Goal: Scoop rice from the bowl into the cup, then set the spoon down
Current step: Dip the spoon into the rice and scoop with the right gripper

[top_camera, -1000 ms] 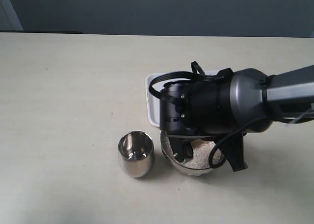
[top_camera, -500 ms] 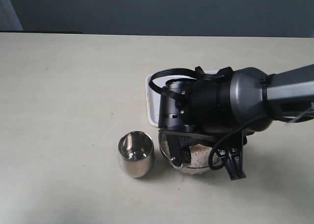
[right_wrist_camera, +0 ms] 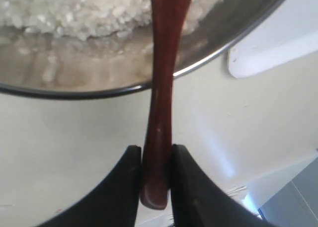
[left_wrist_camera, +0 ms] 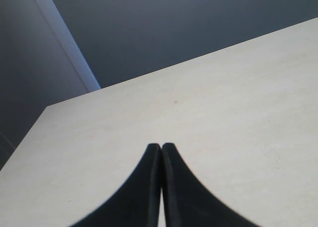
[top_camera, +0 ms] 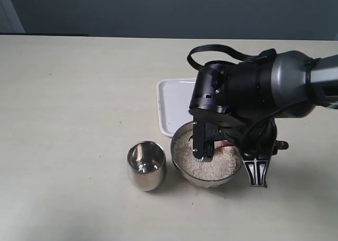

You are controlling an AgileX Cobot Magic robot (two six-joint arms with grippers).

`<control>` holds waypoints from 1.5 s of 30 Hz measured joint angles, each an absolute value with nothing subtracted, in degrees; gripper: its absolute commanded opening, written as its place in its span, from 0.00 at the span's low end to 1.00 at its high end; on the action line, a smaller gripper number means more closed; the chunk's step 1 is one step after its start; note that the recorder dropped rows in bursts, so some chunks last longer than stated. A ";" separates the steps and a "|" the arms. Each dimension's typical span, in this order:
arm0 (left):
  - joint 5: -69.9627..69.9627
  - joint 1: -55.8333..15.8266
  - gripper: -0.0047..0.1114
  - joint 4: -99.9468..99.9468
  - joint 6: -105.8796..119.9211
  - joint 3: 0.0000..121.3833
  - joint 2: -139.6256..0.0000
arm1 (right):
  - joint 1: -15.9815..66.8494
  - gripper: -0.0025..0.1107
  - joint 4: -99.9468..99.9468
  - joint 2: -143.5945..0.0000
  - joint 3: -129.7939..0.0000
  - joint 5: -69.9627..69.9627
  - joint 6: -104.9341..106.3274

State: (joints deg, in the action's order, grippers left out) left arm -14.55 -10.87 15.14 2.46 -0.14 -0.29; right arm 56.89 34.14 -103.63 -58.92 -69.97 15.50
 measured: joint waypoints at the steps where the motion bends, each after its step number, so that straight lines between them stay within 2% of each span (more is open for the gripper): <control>1: -14.55 -10.87 0.04 15.14 2.46 -0.14 -0.29 | 56.80 0.02 33.86 -103.25 -58.92 -69.97 15.50; 30: -14.55 -10.87 0.04 15.14 2.46 -0.14 -0.29 | 56.80 0.02 22.45 -99.91 -58.92 -70.07 15.62; 45: -14.55 -10.87 0.04 15.14 2.46 -0.14 -0.29 | 52.30 0.02 18.88 -96.76 -58.92 -70.19 15.62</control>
State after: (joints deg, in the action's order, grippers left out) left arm -14.55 -10.87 15.14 2.46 -0.14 -0.29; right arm 52.30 18.88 -96.76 -58.92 -70.19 15.62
